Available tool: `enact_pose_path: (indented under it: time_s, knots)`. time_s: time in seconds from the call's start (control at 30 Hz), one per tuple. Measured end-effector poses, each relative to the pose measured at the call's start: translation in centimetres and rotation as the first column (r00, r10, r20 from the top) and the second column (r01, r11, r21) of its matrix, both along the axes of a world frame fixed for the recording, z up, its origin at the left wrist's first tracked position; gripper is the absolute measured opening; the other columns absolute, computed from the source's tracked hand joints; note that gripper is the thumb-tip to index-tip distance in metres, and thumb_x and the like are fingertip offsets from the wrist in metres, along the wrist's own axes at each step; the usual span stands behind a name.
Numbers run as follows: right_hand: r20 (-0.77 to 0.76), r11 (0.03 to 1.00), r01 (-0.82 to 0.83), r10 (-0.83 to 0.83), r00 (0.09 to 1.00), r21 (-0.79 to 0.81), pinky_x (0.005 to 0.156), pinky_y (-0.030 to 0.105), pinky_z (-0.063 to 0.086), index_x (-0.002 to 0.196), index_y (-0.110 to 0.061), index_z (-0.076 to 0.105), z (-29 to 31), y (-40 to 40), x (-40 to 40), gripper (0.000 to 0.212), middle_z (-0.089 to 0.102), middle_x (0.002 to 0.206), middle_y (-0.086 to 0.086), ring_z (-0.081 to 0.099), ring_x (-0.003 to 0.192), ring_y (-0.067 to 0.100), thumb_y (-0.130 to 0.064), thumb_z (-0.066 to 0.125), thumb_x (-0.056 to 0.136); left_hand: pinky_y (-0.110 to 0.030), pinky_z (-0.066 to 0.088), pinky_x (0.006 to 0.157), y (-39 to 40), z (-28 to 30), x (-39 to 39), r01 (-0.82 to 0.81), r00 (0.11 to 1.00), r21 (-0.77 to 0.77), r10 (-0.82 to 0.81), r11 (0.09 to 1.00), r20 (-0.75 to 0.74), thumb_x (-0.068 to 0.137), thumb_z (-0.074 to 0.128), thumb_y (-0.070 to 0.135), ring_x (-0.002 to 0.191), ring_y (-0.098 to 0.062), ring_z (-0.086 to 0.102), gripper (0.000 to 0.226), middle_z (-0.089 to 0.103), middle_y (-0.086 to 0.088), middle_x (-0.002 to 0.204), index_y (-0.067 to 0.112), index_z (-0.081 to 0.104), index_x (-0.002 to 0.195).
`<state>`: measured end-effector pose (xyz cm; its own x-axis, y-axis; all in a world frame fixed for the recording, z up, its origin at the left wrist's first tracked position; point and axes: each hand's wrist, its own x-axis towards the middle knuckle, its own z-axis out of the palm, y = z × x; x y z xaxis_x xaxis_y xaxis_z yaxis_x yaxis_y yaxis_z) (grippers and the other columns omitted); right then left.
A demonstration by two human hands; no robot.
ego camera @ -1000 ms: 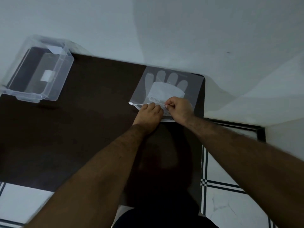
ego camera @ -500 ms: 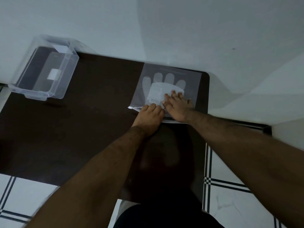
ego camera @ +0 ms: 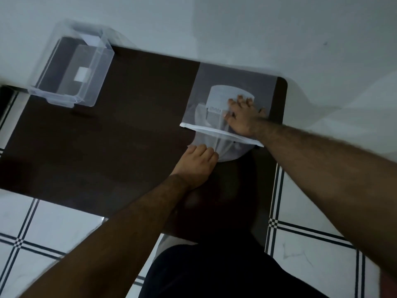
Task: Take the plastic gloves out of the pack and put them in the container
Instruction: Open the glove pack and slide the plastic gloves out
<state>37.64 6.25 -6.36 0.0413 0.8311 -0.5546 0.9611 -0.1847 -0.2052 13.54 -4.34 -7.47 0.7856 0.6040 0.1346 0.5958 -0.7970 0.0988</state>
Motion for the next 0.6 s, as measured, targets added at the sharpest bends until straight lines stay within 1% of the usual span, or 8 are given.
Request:
enact_pose_path:
  time_s: [0.13, 0.2, 0.27, 0.37, 0.5, 0.6]
  knots:
    - [0.043, 0.999, -0.047, 0.046, 0.998, 0.012, 0.126, 0.073, 0.004, 0.171, -0.028, 0.009, -0.1, 0.5, 0.3, 0.074, -0.005, 0.181, 0.006, -0.001, 0.165, 0.037, -0.062, 0.029, 0.108, -0.047, 0.051, 0.08, -3.3, -0.1, -2.1, -0.007, 1.0, -0.02, 0.007, 1.0, -0.003, 0.087, 0.078, 0.022, 0.089, -0.033, 0.06, 0.028, 0.066, -0.012, 0.1, 0.009, 0.067, 0.109]
    - [0.073, 0.998, -0.058, 0.057, 0.996, 0.017, 0.126, 0.072, 0.003, 0.171, -0.026, 0.009, -0.1, 0.6, 0.1, 0.075, -0.003, 0.18, 0.008, 0.001, 0.165, 0.039, -0.062, 0.029, 0.108, -0.045, 0.049, 0.079, -5.1, -0.3, -3.4, -0.028, 1.0, -0.045, 0.027, 0.999, -0.008, 0.085, 0.075, 0.021, 0.087, -0.033, 0.058, 0.028, 0.064, -0.011, 0.098, 0.009, 0.066, 0.109]
    - [0.099, 0.996, -0.078, 0.072, 0.992, 0.049, 0.127, 0.072, 0.004, 0.171, -0.025, 0.011, 0.0, 0.5, -0.5, 0.075, 0.0, 0.18, 0.01, 0.003, 0.164, 0.04, -0.061, 0.031, 0.108, -0.043, 0.048, 0.077, -6.8, -0.5, -4.5, -0.054, 0.998, -0.06, 0.052, 0.997, -0.022, 0.086, 0.072, 0.019, 0.085, -0.032, 0.059, 0.024, 0.063, -0.01, 0.095, 0.009, 0.068, 0.107]
    - [0.103, 0.981, -0.122, 0.107, 0.989, 0.154, 0.127, 0.071, 0.007, 0.169, -0.021, 0.019, 0.1, -0.4, -1.9, 0.072, 0.01, 0.179, 0.013, 0.01, 0.164, 0.041, -0.057, 0.035, 0.109, -0.043, 0.049, 0.075, -8.9, -0.6, -5.8, -0.083, 0.996, -0.082, 0.08, 0.993, -0.036, 0.088, 0.074, 0.02, 0.083, -0.032, 0.06, 0.02, 0.064, -0.01, 0.092, 0.009, 0.07, 0.104]
    - [0.142, 0.937, -0.228, 0.196, 0.97, 0.263, 0.128, 0.07, 0.009, 0.164, -0.018, 0.033, 0.2, -3.1, -4.7, 0.067, 0.023, 0.176, 0.015, 0.017, 0.163, 0.04, -0.054, 0.038, 0.108, -0.043, 0.05, 0.073, -11.0, -0.7, -7.4, -0.104, 0.993, -0.099, 0.098, 0.99, -0.061, 0.089, 0.064, 0.017, 0.083, -0.032, 0.061, 0.017, 0.065, -0.01, 0.092, 0.008, 0.071, 0.102]
    - [0.159, 0.895, -0.281, 0.239, 0.958, 0.346, 0.128, 0.069, 0.013, 0.155, -0.014, 0.046, 0.5, -6.3, -6.6, 0.061, 0.036, 0.17, 0.017, 0.026, 0.16, 0.039, -0.051, 0.042, 0.107, -0.042, 0.053, 0.076, -11.9, -0.7, -8.7, -0.111, 0.991, -0.121, 0.101, 0.987, -0.084, 0.085, 0.073, 0.017, 0.086, -0.031, 0.063, 0.024, 0.068, -0.01, 0.095, 0.008, 0.073, 0.107]
